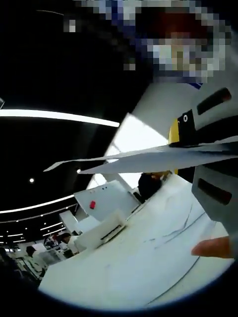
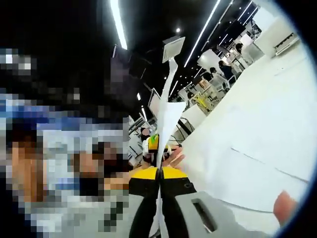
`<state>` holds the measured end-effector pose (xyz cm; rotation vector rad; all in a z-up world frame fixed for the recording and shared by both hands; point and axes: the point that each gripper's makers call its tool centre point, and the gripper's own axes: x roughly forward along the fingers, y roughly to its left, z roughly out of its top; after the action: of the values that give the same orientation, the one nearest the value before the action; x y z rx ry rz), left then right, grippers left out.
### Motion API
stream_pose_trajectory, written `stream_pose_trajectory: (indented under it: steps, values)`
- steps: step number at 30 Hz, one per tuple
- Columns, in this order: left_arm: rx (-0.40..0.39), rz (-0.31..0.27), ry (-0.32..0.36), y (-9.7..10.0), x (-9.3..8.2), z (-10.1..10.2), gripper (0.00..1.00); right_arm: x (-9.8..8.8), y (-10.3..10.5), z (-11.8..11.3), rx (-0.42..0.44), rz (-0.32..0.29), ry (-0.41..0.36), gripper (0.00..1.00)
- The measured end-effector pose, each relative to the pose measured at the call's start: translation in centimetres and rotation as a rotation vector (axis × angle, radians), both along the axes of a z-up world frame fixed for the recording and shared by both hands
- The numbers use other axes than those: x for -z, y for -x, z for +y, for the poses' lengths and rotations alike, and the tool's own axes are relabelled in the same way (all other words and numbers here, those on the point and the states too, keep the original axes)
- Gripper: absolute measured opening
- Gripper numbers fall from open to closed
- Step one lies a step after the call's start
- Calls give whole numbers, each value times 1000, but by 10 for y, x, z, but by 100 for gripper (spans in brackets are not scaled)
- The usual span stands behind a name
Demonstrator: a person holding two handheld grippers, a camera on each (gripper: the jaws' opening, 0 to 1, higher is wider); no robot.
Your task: Organize the stack of printing papers by aligning and flattening the scattered papers on the table
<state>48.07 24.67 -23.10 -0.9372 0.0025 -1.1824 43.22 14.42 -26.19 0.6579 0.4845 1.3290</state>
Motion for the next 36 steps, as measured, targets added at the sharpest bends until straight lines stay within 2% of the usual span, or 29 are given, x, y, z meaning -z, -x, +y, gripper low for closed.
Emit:
stream_pose_trajectory:
  steps: [4,8,11,13,15,17,18,20,22,26,31,32,36]
  values:
    - [1,10,3,-1,1,-1,6,-1,-3,0,20,-15,-8,0]
    - [5,48,-5,-13,9,0,6,-5,-8,6,22,-13,-31,2]
    - [3,64,-23,-16,15,-2,6,-1,-10,11,14,-1,-12,2]
    - [3,66,-21,-15,15,-3,6,4,-13,10,26,38,25,0]
    - [-2,96,-27,-18,18,-3,6,3,-18,7,41,60,11,0]
    - [-16,96,-25,-19,19,-2,9,2,-24,2,58,62,8,0]
    - [-15,122,-5,-21,18,1,14,1,-27,0,74,82,3,0]
    - [-27,152,28,-23,18,5,21,0,-29,-3,85,74,0,0]
    - [-26,157,37,-24,19,9,18,0,-29,-4,88,75,1,0]
    - [-27,179,87,-25,17,19,19,0,-29,-6,84,73,-2,0]
    - [-55,185,81,-25,20,26,15,-1,-35,-19,102,90,-19,0]
    - [-55,182,80,-25,20,25,13,-1,-34,-18,101,90,-19,0]
    - [-41,167,61,-25,18,14,13,-3,-29,-14,92,72,-18,0]
